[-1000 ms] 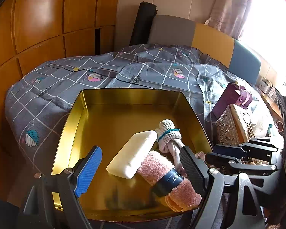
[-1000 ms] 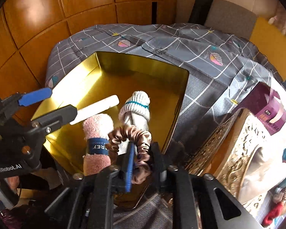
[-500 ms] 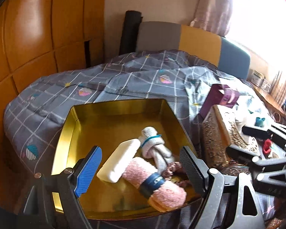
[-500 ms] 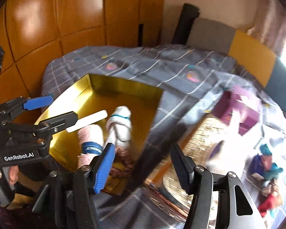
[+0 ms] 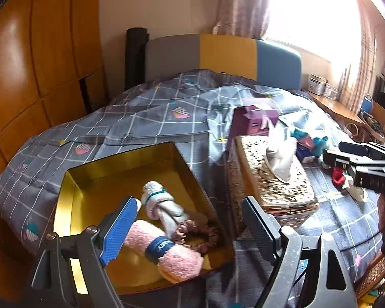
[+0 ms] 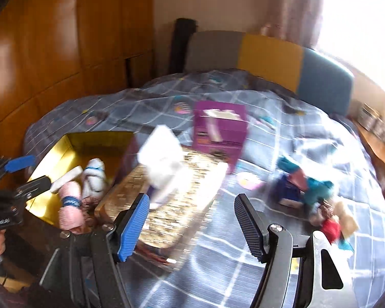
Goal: Organize soft objects
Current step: 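Move both grippers back toward the remaining soft items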
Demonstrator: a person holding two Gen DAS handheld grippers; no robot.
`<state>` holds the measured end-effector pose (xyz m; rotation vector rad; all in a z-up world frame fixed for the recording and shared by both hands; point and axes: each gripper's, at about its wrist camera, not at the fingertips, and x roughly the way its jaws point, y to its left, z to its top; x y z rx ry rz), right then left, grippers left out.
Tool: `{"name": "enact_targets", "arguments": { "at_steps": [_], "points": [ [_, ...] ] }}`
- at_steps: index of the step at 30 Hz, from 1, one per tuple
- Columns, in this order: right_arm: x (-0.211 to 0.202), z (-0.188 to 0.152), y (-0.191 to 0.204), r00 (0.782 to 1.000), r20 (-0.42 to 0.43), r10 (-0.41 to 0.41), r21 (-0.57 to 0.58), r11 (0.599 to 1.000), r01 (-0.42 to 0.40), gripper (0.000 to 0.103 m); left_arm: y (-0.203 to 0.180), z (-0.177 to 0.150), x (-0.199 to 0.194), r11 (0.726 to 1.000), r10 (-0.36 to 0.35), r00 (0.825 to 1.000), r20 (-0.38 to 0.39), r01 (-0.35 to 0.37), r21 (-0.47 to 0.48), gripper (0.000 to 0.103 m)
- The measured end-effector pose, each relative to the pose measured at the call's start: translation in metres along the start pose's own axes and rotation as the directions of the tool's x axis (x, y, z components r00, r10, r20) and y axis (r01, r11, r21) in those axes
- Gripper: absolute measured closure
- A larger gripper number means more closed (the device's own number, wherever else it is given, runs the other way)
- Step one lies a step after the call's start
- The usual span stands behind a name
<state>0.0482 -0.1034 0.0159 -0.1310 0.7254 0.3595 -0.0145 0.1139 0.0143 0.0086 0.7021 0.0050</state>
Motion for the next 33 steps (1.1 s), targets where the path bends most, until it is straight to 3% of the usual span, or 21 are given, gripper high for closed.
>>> {"name": "enact_targets", "arguments": {
  "at_steps": [6,10,13,18,21,24,28,33],
  "points": [
    [0.001,-0.012,-0.067,0.991,-0.032,-0.128,0.11,0.985,0.131,0.029,-0.022,0.005,-0.003,0.998,-0.041,0.999,0.009,0.04,0.056,0.018],
    [0.01,-0.025,-0.124,0.972,-0.087,-0.218,0.215,0.949,0.232,0.029,-0.04,0.01,-0.006,0.992,-0.084,0.996,0.01,0.083,0.092,0.018],
    [0.014,-0.043,-0.179,0.947,-0.145,-0.285,0.327,0.89,0.318,0.029,-0.054,0.014,-0.007,0.985,-0.128,0.992,0.009,0.126,0.119,0.018],
    [0.014,-0.084,-0.251,0.894,-0.246,-0.375,0.482,0.752,0.448,0.029,-0.082,0.021,-0.006,0.969,-0.192,0.981,-0.013,0.192,0.155,0.018],
    [0.008,-0.103,-0.281,0.894,-0.287,-0.344,0.612,0.652,0.448,0.029,-0.099,0.028,-0.003,0.955,-0.247,0.968,-0.043,0.251,0.156,0.018],
    [0.001,-0.109,-0.292,0.897,-0.281,-0.341,0.665,0.605,0.438,0.028,-0.121,0.036,0.004,0.936,-0.303,0.95,-0.079,0.312,0.165,0.018],
    [0.001,-0.11,-0.293,0.903,-0.281,-0.326,0.684,0.592,0.427,0.028,-0.153,0.043,0.013,0.913,-0.343,0.932,-0.12,0.361,0.193,0.018],
    [0.001,-0.111,-0.291,0.907,-0.284,-0.31,0.684,0.598,0.418,0.027,-0.189,0.044,0.026,0.893,-0.347,0.923,-0.167,0.379,0.243,0.018]
  ]
}}
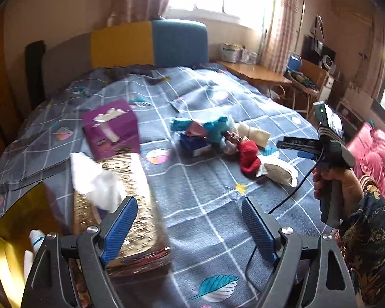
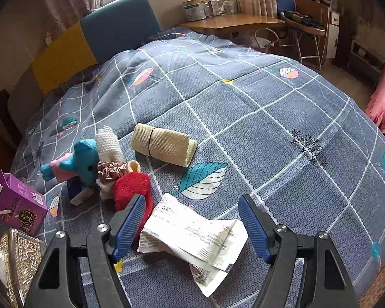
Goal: Organize soft objects
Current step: 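Move both grippers back toward the remaining soft items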
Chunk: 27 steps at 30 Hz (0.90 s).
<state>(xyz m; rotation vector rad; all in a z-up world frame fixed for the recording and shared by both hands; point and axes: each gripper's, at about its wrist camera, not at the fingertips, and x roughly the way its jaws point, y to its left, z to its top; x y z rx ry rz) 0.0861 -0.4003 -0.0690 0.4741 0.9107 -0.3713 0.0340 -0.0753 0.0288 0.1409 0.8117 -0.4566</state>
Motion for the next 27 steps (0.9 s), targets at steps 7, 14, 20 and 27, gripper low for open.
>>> {"name": "enact_targets", "arguments": {
  "at_steps": [7,14,20,27],
  "points": [
    [0.005,0.0,-0.006,1.0,-0.024,0.004,0.033,0.999,-0.004,0.026,-0.029,0.015,0.035,0.995,0.01,0.998,-0.067,-0.004,0.098,0.018],
    [0.004,0.001,-0.008,0.998,-0.033,0.045,0.057,0.997,-0.043,0.026,-0.053,0.061,0.064,0.971,0.125,0.99,-0.064,-0.109,0.212,0.018],
    [0.002,0.001,-0.008,0.996,-0.035,0.087,0.066,0.994,-0.085,0.026,-0.072,0.098,0.118,0.925,0.194,0.977,-0.089,-0.152,0.347,0.018],
    [0.003,0.001,-0.014,0.988,-0.056,0.141,0.103,0.986,-0.135,0.025,-0.09,0.115,0.179,0.88,0.195,0.97,-0.145,-0.108,0.462,0.017]
  ]
}}
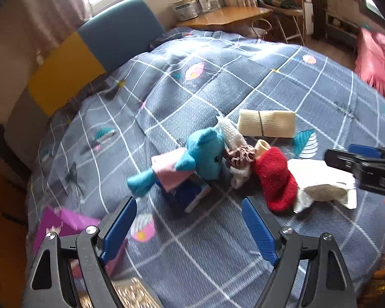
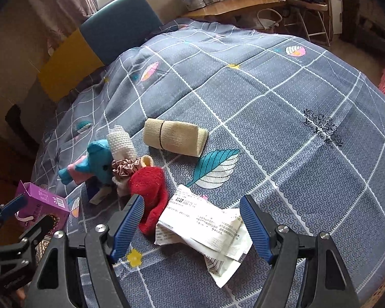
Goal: Organize soft objects
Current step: 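Move both grippers back toward the remaining soft items, then grasp the blue plush elephant with the left gripper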
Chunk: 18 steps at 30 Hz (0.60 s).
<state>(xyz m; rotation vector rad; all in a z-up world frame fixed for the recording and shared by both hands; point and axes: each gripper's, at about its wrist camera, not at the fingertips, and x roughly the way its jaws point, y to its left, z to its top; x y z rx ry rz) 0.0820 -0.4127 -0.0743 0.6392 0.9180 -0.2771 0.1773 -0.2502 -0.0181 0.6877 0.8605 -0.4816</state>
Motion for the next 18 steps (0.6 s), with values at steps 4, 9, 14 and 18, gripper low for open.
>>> {"name": "enact_targets", "arguments": {
  "at_steps": [4,9,14,18],
  "points": [
    [0.0,0.0,0.001,1.0,-0.006,0.019,-0.003,1.0,-0.019,0.025,-0.006,0.02,0.03,0.996,0.033,0.999,-0.009,-0.032,0.086,0.017],
    [0.001,0.0,0.003,0.999,-0.017,0.048,-0.006,0.999,-0.049,0.025,-0.009,0.037,0.071,0.987,0.058,0.998,-0.039,-0.051,0.153,0.017],
    [0.003,-0.001,0.006,0.997,-0.028,0.073,-0.012,0.997,-0.073,0.025,-0.022,0.042,0.1,0.97,0.038,0.998,-0.049,-0.025,0.241,0.017],
    [0.003,-0.001,0.008,0.996,-0.026,0.08,-0.021,0.997,-0.081,0.025,-0.026,0.042,0.116,0.974,-0.003,0.998,-0.062,0.016,0.225,0.049]
  ]
}}
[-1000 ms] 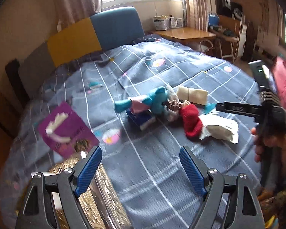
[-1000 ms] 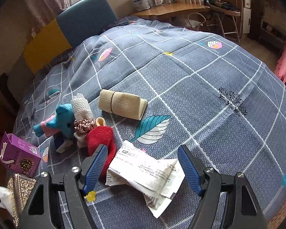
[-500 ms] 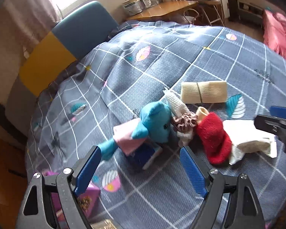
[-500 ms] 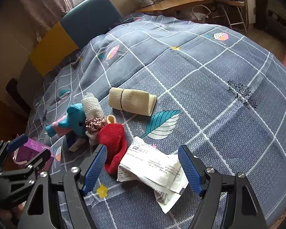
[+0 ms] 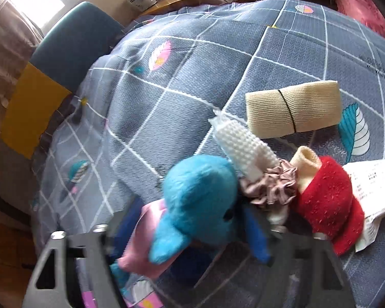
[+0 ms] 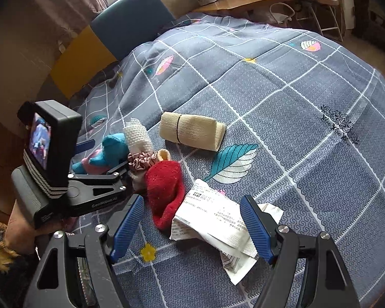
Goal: Organize soft objects
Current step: 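Grasp the blue plush elephant with the left gripper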
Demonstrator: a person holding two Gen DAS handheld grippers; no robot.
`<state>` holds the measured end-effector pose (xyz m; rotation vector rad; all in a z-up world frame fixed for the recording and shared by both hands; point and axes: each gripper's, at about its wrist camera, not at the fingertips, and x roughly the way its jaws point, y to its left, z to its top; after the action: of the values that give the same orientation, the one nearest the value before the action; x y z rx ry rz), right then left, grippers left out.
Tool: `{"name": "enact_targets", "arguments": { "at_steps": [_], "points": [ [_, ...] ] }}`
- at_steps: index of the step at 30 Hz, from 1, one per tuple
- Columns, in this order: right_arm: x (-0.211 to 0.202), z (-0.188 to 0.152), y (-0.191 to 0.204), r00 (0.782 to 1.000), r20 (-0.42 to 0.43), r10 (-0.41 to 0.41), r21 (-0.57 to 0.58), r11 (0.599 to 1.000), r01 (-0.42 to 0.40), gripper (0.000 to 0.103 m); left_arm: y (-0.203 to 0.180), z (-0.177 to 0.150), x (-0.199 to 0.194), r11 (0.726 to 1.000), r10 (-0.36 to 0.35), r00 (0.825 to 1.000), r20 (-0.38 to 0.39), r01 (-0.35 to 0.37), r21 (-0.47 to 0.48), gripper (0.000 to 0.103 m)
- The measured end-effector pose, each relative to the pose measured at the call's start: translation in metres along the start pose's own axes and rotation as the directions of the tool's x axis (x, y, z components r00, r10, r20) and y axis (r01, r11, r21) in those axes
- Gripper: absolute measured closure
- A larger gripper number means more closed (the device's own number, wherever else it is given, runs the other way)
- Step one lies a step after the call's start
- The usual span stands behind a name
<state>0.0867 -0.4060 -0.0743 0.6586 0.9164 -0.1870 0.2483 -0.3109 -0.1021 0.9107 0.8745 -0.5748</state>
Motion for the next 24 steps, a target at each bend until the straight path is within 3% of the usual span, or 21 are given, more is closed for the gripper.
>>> {"name": "enact_targets", "arguments": {
  "at_steps": [3,7,14,17,19,24],
  "points": [
    [-0.001,0.0,0.003,1.0,0.01,-0.011,-0.021,1.0,0.012,0.025,0.004,-0.001,-0.004,0.998,-0.018,1.0,0.026,0.019,-0.052,0.057],
    [-0.001,0.0,0.009,1.0,0.009,-0.022,-0.055,0.998,0.022,0.028,0.021,-0.003,-0.028,0.986,-0.069,0.994,0.086,0.081,-0.147,0.058],
    [0.007,-0.007,0.017,0.999,-0.025,-0.034,-0.116,0.993,0.031,0.028,0.058,-0.015,-0.064,0.927,-0.143,0.983,0.119,0.175,-0.332,0.058],
    [0.014,-0.013,0.024,0.997,-0.055,-0.048,-0.159,0.987,0.039,0.028,0.084,-0.018,-0.072,0.877,-0.174,0.976,0.134,0.215,-0.429,0.058],
    [0.018,-0.018,0.029,0.995,-0.065,-0.072,-0.194,0.979,0.058,0.028,0.108,-0.023,-0.079,0.828,-0.178,0.971,0.158,0.234,-0.509,0.058],
    [0.022,-0.023,0.034,0.991,-0.062,-0.115,-0.252,0.963,0.096,0.028,0.172,-0.052,-0.108,0.708,-0.11,0.972,0.207,0.223,-0.671,0.058]
  ]
}}
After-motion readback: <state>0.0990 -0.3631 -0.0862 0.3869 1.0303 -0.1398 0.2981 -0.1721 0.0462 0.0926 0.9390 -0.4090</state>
